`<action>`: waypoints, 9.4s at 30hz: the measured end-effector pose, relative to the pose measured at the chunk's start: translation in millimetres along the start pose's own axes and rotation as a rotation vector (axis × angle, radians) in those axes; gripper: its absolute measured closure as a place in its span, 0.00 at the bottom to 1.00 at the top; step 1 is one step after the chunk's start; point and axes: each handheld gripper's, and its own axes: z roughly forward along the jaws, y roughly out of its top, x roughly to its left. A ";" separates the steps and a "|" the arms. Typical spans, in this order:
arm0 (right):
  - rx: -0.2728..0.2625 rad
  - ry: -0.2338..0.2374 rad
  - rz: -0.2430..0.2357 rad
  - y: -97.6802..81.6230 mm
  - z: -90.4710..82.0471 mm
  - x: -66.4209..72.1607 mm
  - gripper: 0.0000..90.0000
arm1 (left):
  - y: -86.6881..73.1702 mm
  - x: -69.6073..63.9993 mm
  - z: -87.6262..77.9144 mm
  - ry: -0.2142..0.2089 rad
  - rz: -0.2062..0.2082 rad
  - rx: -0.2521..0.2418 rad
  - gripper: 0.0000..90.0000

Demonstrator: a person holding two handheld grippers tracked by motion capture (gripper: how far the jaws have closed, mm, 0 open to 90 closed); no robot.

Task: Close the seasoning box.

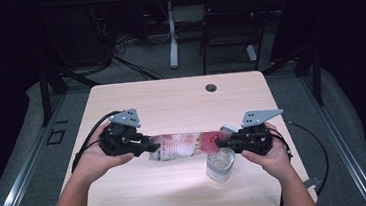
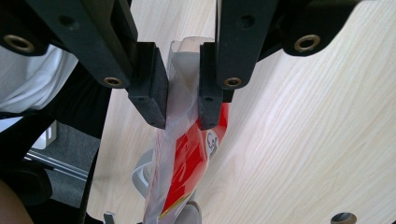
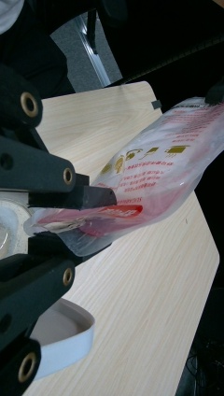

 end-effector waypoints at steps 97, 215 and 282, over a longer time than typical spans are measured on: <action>0.024 -0.021 -0.020 -1.4 -1.0 -0.2 0.95 | 16.5 -5.1 -2.9 0.003 0.031 -0.010 0.84; 0.026 -0.007 -0.011 -11.9 -17.8 -4.0 0.98 | 38.0 -4.4 -3.7 -0.013 0.075 -0.011 0.86; 0.036 -0.035 0.007 -16.8 -23.2 -10.3 0.98 | 53.5 -6.9 0.7 -0.015 0.080 -0.020 0.84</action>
